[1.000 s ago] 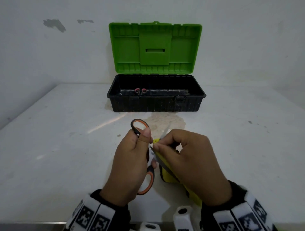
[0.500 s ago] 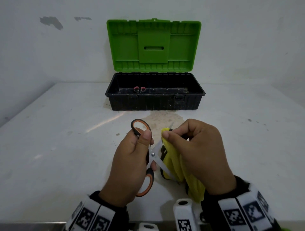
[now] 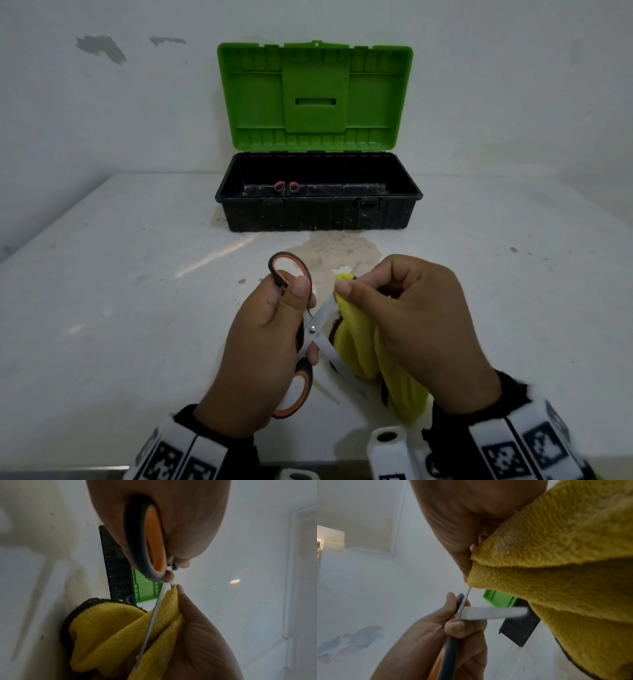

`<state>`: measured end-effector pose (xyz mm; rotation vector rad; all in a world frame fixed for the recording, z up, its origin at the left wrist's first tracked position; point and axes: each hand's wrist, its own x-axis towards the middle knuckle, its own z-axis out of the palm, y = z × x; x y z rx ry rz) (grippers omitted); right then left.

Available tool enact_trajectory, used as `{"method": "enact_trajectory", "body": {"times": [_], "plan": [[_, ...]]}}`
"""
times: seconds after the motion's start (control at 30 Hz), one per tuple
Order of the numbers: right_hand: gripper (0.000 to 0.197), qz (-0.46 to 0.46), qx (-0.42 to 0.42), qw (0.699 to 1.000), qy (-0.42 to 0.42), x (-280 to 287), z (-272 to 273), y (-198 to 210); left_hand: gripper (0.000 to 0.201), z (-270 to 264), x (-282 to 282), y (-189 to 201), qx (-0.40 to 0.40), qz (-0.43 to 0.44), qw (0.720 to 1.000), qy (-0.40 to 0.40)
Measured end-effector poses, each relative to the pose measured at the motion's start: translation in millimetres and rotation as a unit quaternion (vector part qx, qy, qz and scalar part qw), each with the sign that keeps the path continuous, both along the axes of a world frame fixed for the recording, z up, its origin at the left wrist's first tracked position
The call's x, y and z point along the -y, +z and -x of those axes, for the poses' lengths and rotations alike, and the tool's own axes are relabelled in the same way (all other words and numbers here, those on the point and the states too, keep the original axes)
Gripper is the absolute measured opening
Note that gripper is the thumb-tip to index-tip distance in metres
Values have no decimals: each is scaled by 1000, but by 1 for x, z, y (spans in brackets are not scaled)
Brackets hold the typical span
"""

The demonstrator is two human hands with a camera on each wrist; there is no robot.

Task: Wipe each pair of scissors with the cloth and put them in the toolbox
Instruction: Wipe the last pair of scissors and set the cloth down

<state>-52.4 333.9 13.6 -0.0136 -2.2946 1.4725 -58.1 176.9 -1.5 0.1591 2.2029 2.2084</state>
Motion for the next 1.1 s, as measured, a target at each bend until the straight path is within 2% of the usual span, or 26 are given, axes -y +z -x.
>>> {"method": "enact_trajectory", "body": {"times": [0.1, 0.3, 0.57, 0.7, 0.83, 0.97, 1.1], "plan": [[17, 15, -21, 999, -30, -7, 4, 1, 46, 0, -1, 1, -3, -4, 1000, -7], [16, -3, -8, 1000, -7, 1, -2, 1, 46, 0, 0, 2, 6, -5, 1000, -2], [19, 11, -20, 995, -99, -30, 14, 3, 45, 3, 0, -3, 43, -2, 999, 2], [14, 42, -28, 998, -40, -25, 4, 9, 44, 7, 1, -1, 71, -11, 997, 0], [10, -45, -63, 997, 12, 1, -9, 2, 46, 9, -4, 3, 83, -21, 996, -5], [9, -163, -128, 978, 31, 9, -11, -9, 49, 9, -6, 6, 67, -4, 998, -12], [5, -142, -128, 982, 6, 3, -5, -10, 46, 9, -4, 10, 83, -1, 996, -17]]}}
